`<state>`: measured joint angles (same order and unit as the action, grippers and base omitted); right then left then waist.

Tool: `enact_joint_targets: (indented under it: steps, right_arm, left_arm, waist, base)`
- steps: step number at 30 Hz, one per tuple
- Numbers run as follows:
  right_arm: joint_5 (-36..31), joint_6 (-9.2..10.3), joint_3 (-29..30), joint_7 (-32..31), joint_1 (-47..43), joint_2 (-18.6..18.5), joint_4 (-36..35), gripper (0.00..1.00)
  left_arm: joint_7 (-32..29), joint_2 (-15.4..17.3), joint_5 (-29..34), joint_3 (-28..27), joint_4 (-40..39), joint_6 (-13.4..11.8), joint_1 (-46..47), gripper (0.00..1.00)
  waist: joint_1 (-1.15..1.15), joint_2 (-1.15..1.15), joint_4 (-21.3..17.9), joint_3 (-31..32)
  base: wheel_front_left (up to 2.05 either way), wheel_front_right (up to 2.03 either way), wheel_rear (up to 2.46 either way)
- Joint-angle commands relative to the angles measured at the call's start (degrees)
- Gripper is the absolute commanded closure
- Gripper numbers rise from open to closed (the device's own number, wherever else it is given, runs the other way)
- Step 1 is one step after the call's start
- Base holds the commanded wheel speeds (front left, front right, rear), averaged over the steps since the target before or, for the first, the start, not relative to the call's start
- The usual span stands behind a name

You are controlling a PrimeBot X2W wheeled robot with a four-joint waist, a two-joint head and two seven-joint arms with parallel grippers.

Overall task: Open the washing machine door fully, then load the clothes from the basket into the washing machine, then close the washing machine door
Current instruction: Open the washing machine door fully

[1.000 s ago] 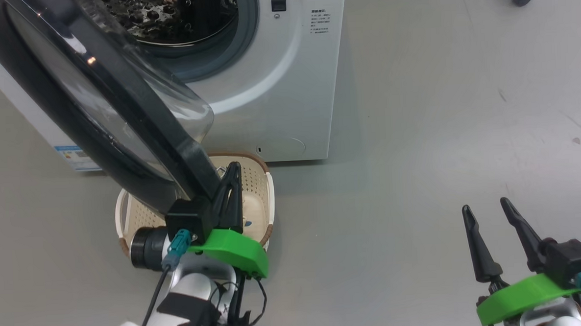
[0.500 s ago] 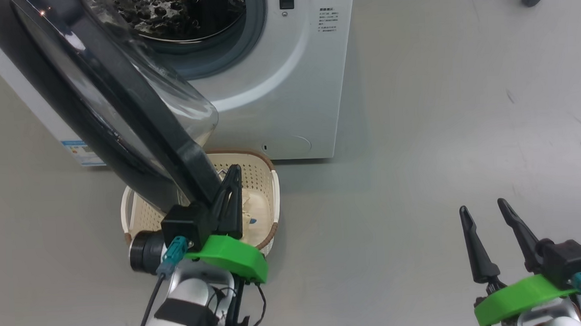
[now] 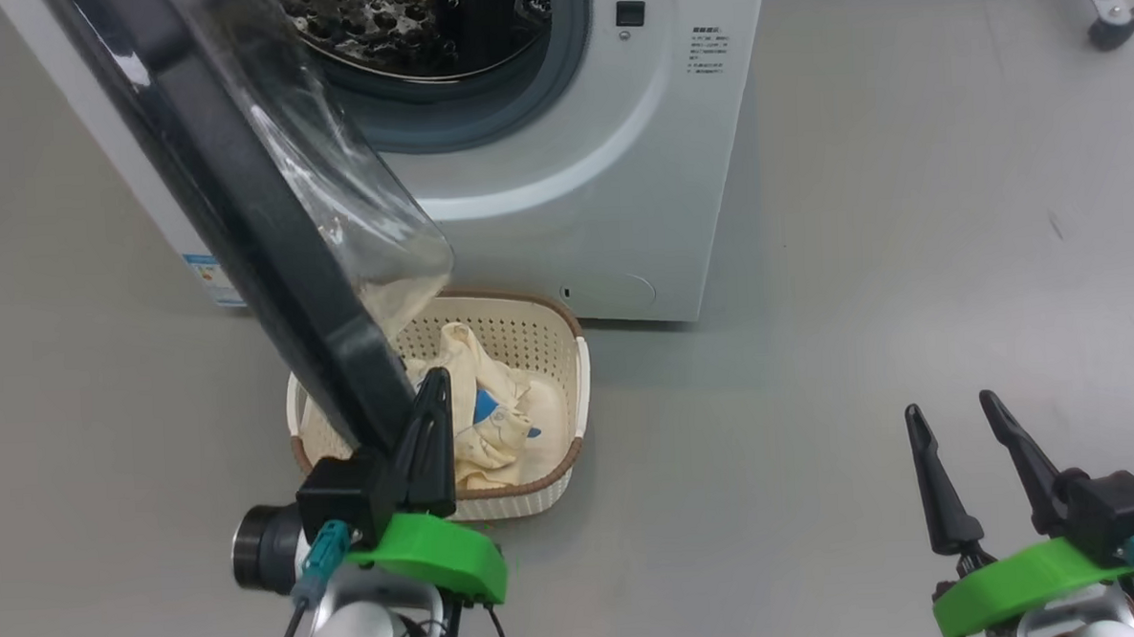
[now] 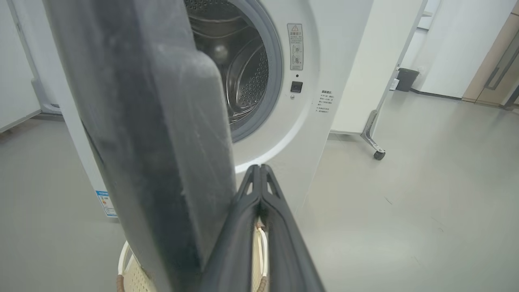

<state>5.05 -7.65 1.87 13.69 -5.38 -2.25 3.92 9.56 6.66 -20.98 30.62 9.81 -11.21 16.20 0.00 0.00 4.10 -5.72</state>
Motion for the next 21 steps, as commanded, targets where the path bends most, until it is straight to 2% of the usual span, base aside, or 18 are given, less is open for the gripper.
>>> enact_joint_targets:
  steps: [1, 21]
  right_arm:
    - [0.2, 0.16, -0.9, 0.6, 1.4, -0.6, -1.7, 0.0]
    - [0.1, 0.16, -0.1, -0.2, 0.3, -0.6, -2.6, 0.0]
  left_arm:
    - [0.1, 1.9, 0.5, -2.6, -1.9, -1.2, 0.5, 1.0]
    - [0.9, 5.4, 0.5, -5.8, -5.2, -6.4, -5.6, 1.0]
  waist:
    - [0.0, 0.0, 1.0, 0.4]
    - [0.0, 0.0, 8.3, 0.9]
  base:
    - [0.0, 0.0, 0.0]
    - [0.0, 0.0, 0.0]
